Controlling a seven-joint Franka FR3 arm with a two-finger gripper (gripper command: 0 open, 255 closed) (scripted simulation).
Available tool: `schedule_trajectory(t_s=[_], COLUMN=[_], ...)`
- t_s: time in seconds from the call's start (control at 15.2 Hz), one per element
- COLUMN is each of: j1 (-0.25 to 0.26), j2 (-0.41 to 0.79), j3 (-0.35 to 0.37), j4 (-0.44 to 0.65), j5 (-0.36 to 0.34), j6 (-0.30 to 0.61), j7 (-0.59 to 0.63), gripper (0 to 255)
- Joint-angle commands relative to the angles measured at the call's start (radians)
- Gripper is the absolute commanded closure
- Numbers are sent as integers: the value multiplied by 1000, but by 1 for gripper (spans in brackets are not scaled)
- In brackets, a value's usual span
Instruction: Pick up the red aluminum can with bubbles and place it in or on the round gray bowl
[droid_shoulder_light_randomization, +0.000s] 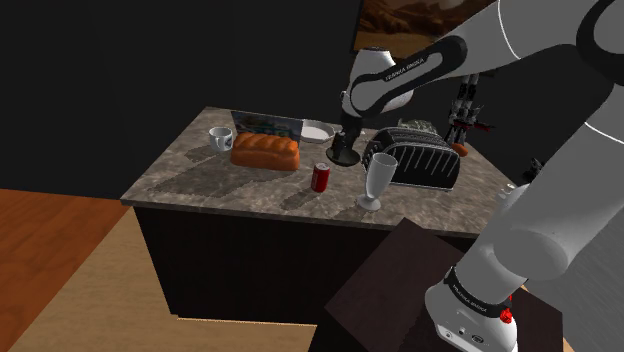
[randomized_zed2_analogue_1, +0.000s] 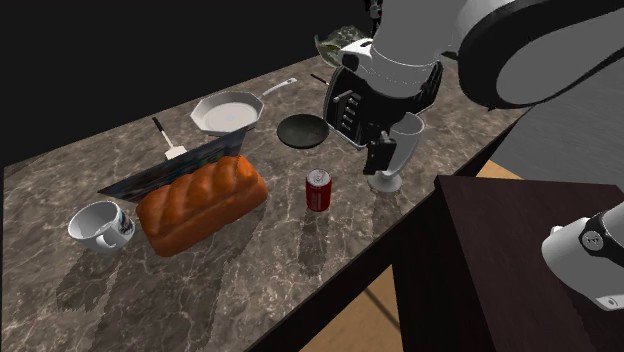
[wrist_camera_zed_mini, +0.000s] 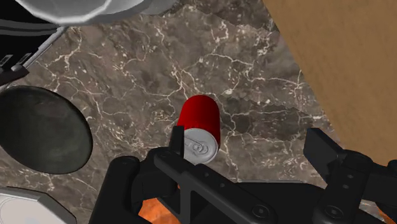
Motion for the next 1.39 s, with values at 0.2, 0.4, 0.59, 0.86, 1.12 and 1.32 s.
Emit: schedule_trajectory(t_s=[0.2,0.4,0.59,0.86,1.12,1.32], j1=[-7,-18,-29,-36,-42,-42], j2=[201,321,403,450,493,493], j3=[-6,-5,-1,3,8,8], j4=[97,170,227,232,240,240], j5=[27,46,58,67,75,75], j6=[101,145,168,210,245,245], j7=[-22,-38,-49,-55,-60,-60], gripper=[0,0,0,0,0,0])
